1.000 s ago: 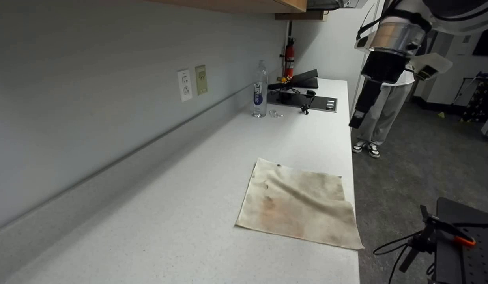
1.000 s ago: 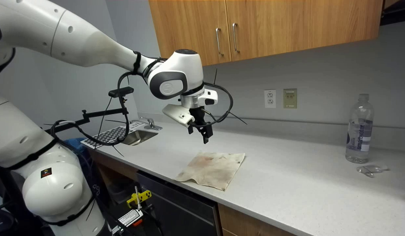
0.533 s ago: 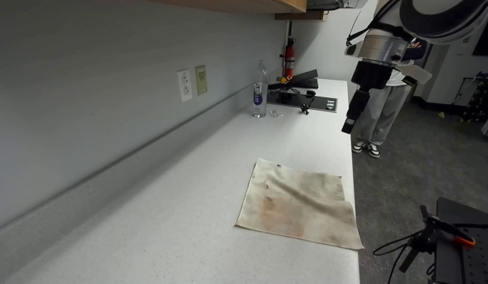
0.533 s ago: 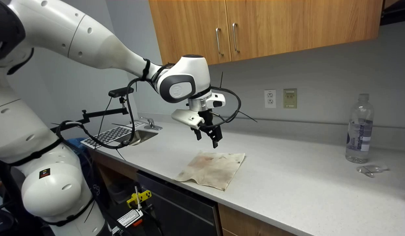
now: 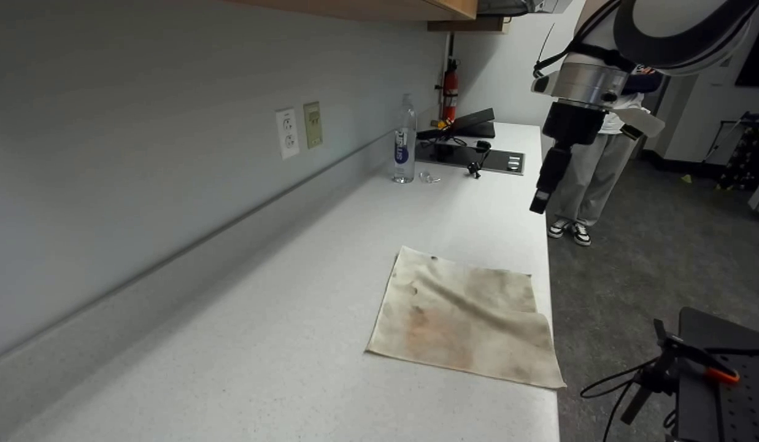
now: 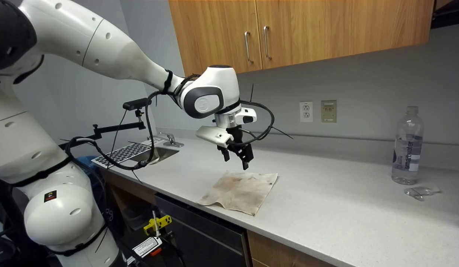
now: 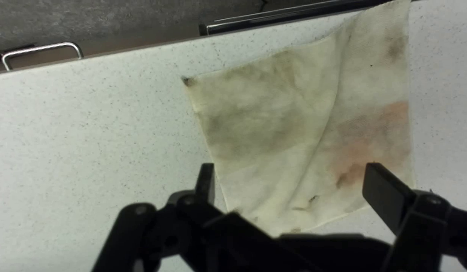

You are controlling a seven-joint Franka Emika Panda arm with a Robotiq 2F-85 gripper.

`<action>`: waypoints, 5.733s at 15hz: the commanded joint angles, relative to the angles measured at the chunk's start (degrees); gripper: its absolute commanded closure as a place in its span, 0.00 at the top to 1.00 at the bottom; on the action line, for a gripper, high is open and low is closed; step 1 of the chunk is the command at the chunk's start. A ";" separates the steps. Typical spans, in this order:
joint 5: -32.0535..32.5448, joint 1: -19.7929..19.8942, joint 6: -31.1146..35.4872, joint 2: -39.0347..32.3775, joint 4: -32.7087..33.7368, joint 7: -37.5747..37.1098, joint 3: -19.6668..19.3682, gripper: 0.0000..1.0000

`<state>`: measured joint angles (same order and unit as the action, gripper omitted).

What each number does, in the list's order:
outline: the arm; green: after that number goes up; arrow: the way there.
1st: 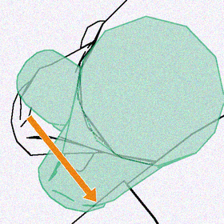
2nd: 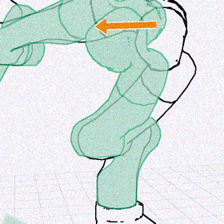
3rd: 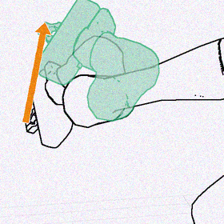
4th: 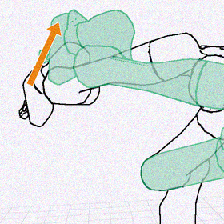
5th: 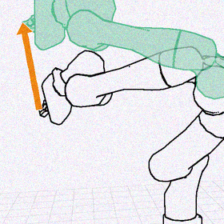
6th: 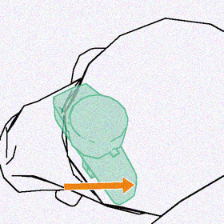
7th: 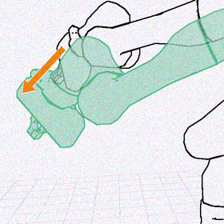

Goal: Fold the towel on the countertop

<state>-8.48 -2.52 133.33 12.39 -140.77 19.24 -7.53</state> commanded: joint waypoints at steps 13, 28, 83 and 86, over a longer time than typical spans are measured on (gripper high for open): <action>9.23 3.02 7.90 -14.11 1.21 -10.59 3.53 1.00; 7.82 3.09 8.89 -18.54 1.81 -11.56 4.46 1.00; 42.58 -8.23 14.59 -25.27 7.14 -63.22 4.83 0.00; 47.21 -9.40 16.95 -27.60 9.35 -64.97 4.58 0.00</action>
<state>35.09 -11.77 147.82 -12.36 -134.17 -45.80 -3.11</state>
